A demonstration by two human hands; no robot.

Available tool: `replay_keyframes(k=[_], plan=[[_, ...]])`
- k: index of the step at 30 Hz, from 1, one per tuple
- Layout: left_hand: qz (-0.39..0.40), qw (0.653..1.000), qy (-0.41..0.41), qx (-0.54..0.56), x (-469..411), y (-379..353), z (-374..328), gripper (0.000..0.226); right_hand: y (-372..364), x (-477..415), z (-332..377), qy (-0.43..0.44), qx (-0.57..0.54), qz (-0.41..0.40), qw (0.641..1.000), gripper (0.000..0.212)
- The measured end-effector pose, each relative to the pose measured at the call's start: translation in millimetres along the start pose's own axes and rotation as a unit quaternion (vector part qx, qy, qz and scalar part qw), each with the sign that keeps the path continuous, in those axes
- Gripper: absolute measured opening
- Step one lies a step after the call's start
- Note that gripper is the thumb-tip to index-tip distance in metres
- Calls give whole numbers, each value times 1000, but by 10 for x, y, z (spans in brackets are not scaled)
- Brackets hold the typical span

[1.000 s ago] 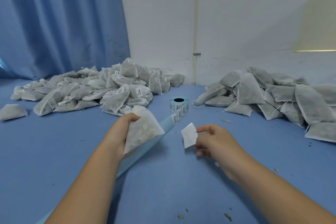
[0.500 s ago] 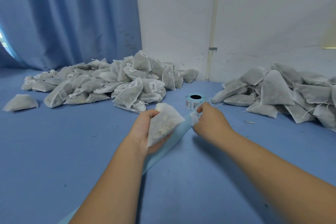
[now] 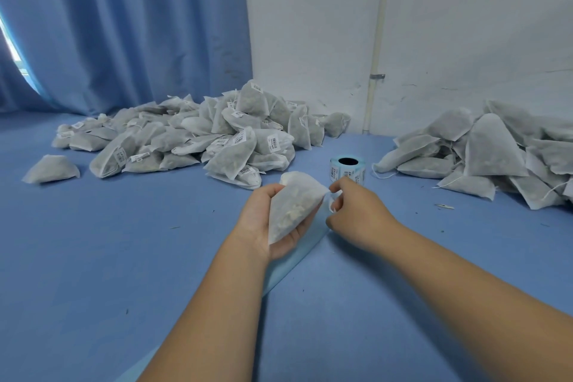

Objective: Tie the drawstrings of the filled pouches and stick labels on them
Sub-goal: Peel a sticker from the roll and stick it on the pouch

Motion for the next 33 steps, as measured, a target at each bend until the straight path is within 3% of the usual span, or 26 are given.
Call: replay_keyframes(k=[16,33], plan=[[12,1000,-2,-5,-49,5,31,27,121,-117,2,5,-8,-2,1000,40],[-21,999,-8,-27,-34,56,18,23,257,42,86,14,16,114,993,50]])
Point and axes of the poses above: each hand's wrist, its own x-axis away from the middle knuckle, its own y-axis out of the back of the hand, z = x × y, the point moved 6 cm from there along -x, towards the middle knuckle, and after that the axes turned 14 degrees about z, right-handed, at the moved point
